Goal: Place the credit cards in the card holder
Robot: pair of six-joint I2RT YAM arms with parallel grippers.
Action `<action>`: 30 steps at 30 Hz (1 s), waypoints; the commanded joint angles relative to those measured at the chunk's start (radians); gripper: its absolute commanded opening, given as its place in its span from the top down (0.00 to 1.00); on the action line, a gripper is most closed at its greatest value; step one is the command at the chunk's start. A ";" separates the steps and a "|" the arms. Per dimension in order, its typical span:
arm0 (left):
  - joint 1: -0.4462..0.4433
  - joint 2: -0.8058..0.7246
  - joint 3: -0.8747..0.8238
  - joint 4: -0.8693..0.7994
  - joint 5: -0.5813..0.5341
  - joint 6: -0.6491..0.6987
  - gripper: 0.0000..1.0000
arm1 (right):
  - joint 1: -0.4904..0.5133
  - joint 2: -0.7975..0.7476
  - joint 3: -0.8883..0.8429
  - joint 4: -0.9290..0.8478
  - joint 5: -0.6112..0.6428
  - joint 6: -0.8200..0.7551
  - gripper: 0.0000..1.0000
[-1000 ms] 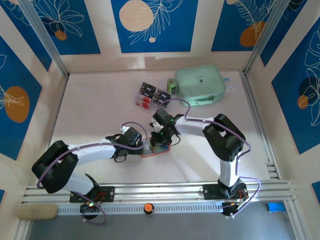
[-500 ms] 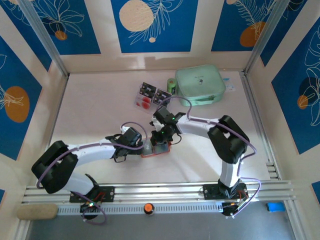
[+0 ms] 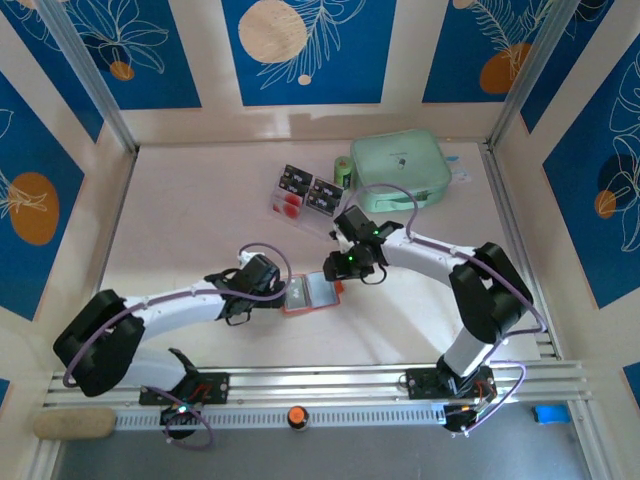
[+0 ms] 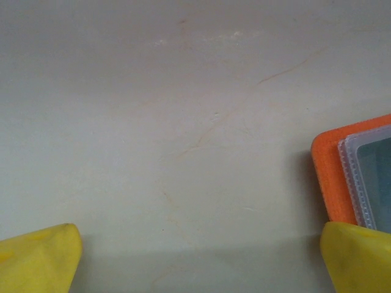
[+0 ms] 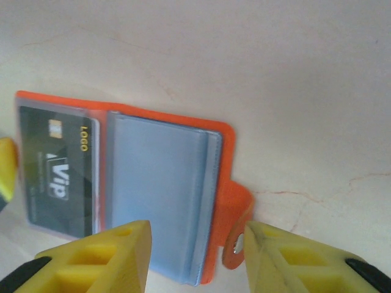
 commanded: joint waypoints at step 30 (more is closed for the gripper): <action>0.026 -0.089 0.119 -0.067 -0.011 -0.003 0.00 | -0.061 -0.025 -0.112 0.012 0.037 0.040 1.00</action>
